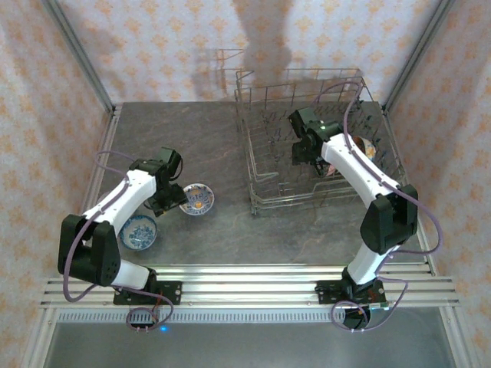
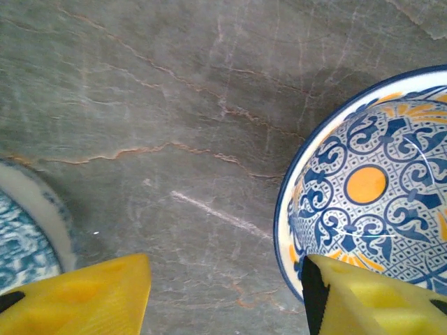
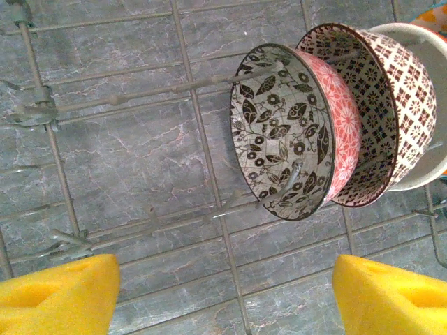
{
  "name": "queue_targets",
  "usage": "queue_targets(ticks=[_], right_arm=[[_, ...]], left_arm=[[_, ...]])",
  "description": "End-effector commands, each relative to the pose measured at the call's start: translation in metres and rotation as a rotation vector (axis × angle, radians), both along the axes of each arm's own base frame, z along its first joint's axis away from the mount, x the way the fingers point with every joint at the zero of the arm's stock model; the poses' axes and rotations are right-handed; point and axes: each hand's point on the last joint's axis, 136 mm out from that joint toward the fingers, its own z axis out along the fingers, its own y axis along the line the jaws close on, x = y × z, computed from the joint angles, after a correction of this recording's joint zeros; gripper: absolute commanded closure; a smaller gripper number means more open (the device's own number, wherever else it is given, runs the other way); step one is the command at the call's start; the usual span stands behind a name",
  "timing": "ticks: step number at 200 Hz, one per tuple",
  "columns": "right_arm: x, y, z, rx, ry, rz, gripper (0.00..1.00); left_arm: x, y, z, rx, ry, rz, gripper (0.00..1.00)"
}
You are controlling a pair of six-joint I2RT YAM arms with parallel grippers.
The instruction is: Load the bowls into the dish rack
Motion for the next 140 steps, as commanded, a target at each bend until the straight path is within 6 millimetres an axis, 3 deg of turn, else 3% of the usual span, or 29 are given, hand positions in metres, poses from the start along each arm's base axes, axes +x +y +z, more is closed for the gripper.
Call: queue_targets(ticks=[1,50,89,140], right_arm=[[0.002,-0.001,0.006,-0.012,0.012,0.002,0.21],[0.003,0.000,0.006,-0.015,0.018,-0.007,0.21],[0.005,0.000,0.006,-0.027,0.022,-0.012,0.21],[0.008,0.000,0.010,-0.032,0.016,-0.014,0.21]], left_arm=[[0.017,-0.015,-0.011,-0.086,-0.048,-0.038,0.40],[0.023,-0.019,-0.034,-0.111,-0.024,-0.054,0.43],[0.025,-0.020,-0.047,-0.116,-0.002,-0.056,0.63],[0.031,-0.025,-0.044,-0.139,-0.021,-0.065,0.86]])
